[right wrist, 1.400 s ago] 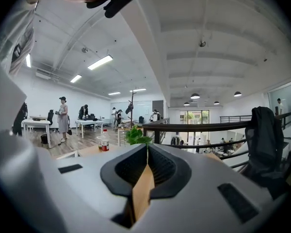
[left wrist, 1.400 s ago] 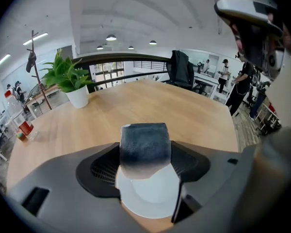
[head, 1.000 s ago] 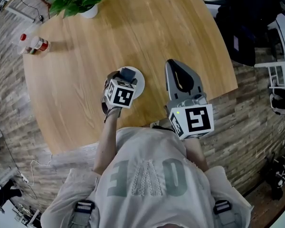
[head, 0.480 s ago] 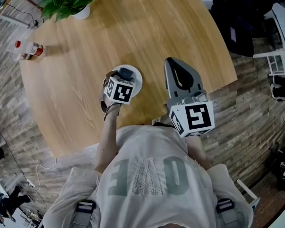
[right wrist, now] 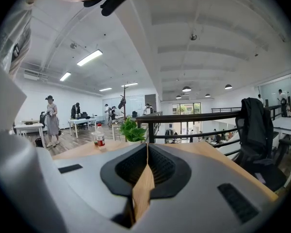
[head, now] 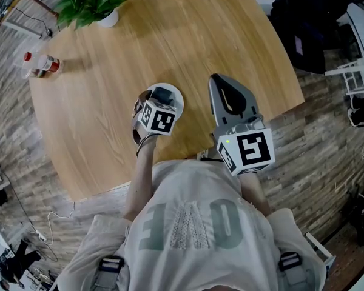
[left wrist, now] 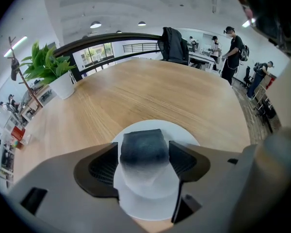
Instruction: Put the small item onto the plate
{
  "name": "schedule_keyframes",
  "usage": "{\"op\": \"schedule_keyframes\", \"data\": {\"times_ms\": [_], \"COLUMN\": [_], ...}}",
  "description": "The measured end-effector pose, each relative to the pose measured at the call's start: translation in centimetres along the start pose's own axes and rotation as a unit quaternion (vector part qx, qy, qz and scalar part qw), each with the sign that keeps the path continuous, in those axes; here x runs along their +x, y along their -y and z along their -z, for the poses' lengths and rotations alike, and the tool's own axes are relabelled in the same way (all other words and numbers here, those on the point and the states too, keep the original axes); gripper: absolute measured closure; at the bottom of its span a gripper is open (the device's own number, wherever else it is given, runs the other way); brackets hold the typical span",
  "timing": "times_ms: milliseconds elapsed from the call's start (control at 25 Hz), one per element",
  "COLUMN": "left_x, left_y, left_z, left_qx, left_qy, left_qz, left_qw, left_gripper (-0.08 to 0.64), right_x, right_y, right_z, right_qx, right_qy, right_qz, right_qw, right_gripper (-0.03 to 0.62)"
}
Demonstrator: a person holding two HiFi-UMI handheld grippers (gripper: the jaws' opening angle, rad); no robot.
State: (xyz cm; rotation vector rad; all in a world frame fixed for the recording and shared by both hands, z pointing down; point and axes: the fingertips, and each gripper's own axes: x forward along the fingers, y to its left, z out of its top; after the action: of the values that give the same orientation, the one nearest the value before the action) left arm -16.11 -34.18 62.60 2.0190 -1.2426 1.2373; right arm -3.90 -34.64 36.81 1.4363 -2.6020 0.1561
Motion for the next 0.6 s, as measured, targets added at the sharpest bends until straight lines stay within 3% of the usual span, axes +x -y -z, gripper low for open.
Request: {"op": "schedule_keyframes", "data": {"times_ms": [120,280,440,600], "left_x": [0.0,-0.9,-3.3,-6.9], "left_y": [-0.1,0.0,-0.5,-1.8], "left_z": [-0.1,-1.0,-2.5,-4.8], "left_qx": [0.011,-0.006,-0.033,-0.053], "left_qy": [0.005,0.028,0.075,0.136], "left_qz": [-0.027,-0.028,-0.04,-0.069], "left_qw": [0.9996,0.9992,0.9958,0.9869], "left_gripper": [0.245,0.245,0.245,0.247], "right_x": [-0.1,-0.2,-0.7,-0.8], "right_y": [-0.1,-0.4,-0.8,-1.8], "right_z": [-0.5,-1.4,-2.2,-3.5], "right_qx": [-0.005,-0.014,-0.022,-0.038], "right_qy": [0.008,0.019,0.031,0.051], "right_qz": [-0.002,-0.009,-0.018,-0.036], "right_qw": [1.0,1.0,0.999,0.997], "right_gripper": [0.574,0.574,0.574,0.574]}}
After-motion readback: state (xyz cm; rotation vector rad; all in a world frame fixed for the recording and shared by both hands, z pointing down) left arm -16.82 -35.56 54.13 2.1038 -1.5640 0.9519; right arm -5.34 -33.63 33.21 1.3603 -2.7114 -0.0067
